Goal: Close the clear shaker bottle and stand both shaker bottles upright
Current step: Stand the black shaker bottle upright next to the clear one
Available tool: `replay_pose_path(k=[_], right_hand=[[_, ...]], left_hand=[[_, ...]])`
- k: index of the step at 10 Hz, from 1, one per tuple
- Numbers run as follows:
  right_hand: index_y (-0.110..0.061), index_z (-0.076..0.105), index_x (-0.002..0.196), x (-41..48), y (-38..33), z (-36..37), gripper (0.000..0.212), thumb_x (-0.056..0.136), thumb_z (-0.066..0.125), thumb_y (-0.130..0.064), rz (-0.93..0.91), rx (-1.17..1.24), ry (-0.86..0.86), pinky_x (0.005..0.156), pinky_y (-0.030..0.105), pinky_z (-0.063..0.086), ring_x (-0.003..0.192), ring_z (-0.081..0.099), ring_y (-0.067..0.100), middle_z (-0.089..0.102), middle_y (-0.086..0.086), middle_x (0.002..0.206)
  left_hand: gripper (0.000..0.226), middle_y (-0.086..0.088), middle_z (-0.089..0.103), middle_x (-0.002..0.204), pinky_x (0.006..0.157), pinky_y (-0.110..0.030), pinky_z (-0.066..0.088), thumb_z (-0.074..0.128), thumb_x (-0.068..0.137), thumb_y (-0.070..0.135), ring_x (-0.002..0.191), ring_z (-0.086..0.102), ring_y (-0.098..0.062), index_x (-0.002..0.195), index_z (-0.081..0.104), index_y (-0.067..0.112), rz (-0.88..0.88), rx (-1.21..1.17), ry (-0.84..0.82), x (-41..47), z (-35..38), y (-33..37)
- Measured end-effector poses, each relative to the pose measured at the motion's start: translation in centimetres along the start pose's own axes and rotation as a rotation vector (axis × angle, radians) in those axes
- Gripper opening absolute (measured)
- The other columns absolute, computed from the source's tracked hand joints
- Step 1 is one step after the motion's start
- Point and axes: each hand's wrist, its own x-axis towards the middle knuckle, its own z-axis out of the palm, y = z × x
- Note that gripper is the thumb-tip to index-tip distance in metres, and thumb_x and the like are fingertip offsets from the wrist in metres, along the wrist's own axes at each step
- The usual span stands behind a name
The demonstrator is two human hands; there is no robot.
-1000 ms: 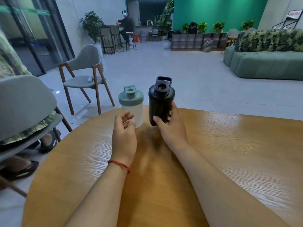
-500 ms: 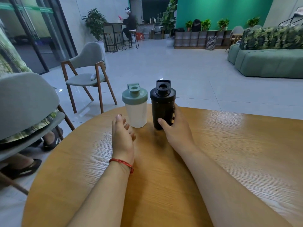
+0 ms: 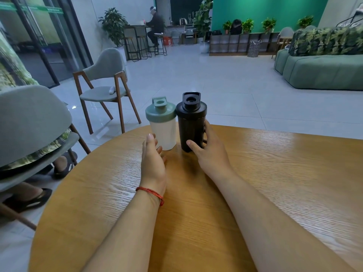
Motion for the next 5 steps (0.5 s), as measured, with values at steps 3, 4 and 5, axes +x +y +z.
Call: replay_pose_path(k=[3, 4, 5], right_hand=[[-0.037, 0.04, 0.165, -0.13, -0.21, -0.02, 0.076, 0.101, 0.079, -0.031, 0.03, 0.004, -0.007, 0.103, 0.029, 0.044, 0.145, 0.059, 0.022, 0.061, -0.004, 0.16], [-0.03, 0.037, 0.168, -0.23, -0.18, -0.33, 0.083, 0.099, 0.081, -0.034, 0.06, 0.006, 0.004, 0.105, 0.031, 0.045, 0.147, 0.057, 0.023, 0.056, -0.002, 0.164], [-0.029, 0.03, 0.172, -0.59, 0.18, -0.39, 0.092, 0.097, 0.082, -0.037, 0.069, -0.002, 0.027, 0.117, 0.039, 0.047, 0.153, 0.051, 0.024, 0.048, -0.002, 0.171]], left_hand=[[0.066, 0.0, 0.054, 0.156, 0.122, -0.052, 0.039, 0.033, 0.108, 0.062, 0.143, 0.051, -0.022, 0.162, 0.045, 0.026, 0.007, 0.001, -0.001, 0.18, 0.01, -0.15], [0.066, 0.0, 0.053, 0.157, 0.122, -0.053, 0.039, 0.033, 0.108, 0.062, 0.143, 0.05, -0.023, 0.162, 0.044, 0.026, 0.009, 0.016, -0.001, 0.09, 0.04, -0.09], [0.067, -0.001, 0.052, 0.159, 0.123, -0.054, 0.038, 0.032, 0.107, 0.063, 0.144, 0.05, -0.023, 0.162, 0.044, 0.026, 0.023, 0.029, 0.004, -0.05, -0.01, -0.22]])
